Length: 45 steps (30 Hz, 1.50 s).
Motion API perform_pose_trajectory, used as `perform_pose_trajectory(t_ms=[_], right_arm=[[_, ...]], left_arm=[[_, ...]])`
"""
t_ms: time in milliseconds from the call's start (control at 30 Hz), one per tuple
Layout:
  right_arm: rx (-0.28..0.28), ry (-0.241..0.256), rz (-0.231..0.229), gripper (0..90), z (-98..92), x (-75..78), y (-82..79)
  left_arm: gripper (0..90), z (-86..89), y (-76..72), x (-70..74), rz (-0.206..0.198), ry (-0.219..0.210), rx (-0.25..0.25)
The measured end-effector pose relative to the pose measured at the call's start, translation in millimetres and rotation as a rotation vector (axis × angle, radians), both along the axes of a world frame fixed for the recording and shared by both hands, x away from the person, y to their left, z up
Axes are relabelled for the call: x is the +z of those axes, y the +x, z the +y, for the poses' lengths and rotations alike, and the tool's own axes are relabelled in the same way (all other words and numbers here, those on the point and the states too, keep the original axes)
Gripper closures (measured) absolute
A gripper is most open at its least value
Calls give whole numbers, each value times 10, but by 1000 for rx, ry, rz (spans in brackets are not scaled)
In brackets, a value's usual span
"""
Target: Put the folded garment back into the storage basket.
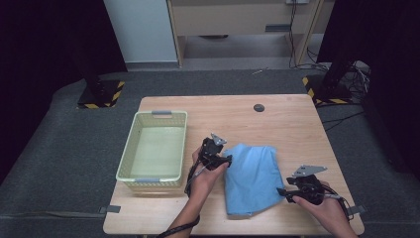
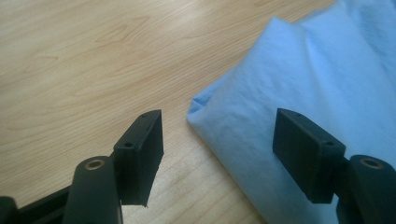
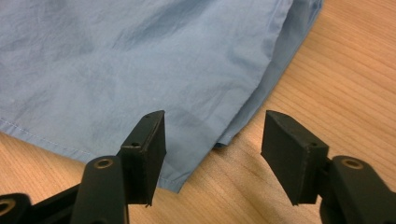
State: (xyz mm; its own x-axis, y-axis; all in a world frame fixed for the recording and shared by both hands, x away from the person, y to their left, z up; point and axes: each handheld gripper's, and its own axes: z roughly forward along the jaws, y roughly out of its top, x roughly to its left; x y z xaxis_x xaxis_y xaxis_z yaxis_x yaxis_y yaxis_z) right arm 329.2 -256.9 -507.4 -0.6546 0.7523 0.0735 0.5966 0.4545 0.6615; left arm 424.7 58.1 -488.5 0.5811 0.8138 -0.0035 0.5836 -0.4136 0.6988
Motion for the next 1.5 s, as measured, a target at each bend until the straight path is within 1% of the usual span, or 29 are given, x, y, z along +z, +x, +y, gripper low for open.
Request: perform_pose_trajectory(t_ms=[133, 267, 400, 500, 600, 700, 800, 833, 900, 967, 1033, 1233, 1333, 1433, 1500], right_arm=[[-4, 2, 6, 373, 11, -3, 14], [-13, 8, 29, 361, 22, -34, 55], [-11, 5, 49, 356, 51, -84, 86], [-10, -1, 62, 357, 74, -119, 110], [-14, 4, 74, 365, 102, -132, 144], [-14, -6, 76, 378, 135, -141, 185], [-15, -17, 75, 448, 155, -132, 201], [-8, -19, 78, 470, 160, -128, 200], [-3, -30, 84, 541, 173, -117, 198], [2, -26, 84, 616, 177, -116, 206], [7, -18, 90, 668, 176, -116, 214], [22, -11, 87, 829, 174, -127, 221], [20, -16, 87, 862, 192, -123, 211], [27, -40, 67, 871, 209, -118, 194], [28, -50, 61, 872, 210, -115, 176]], left_arm=[[290, -2, 94, -79, 3, 5, 8], [247, -17, 186, -127, 15, 7, 7], [215, -51, 236, -151, 18, 35, -16], [204, -53, 268, -185, 34, 39, -19], [207, -65, 279, -217, 41, 51, -32], [215, -77, 281, -241, 43, 59, -48], [223, -78, 285, -265, 51, 58, -57], [226, -81, 284, -274, 54, 60, -59], [235, -89, 283, -290, 54, 61, -66], [244, -95, 281, -299, 56, 60, -72], [250, -98, 280, -307, 55, 57, -73], [240, -53, 287, -345, 67, 13, -63], [241, -39, 285, -348, 67, 7, -65], [251, -30, 270, -325, 51, 25, -68], [281, -20, 266, -313, 44, 31, -69]])
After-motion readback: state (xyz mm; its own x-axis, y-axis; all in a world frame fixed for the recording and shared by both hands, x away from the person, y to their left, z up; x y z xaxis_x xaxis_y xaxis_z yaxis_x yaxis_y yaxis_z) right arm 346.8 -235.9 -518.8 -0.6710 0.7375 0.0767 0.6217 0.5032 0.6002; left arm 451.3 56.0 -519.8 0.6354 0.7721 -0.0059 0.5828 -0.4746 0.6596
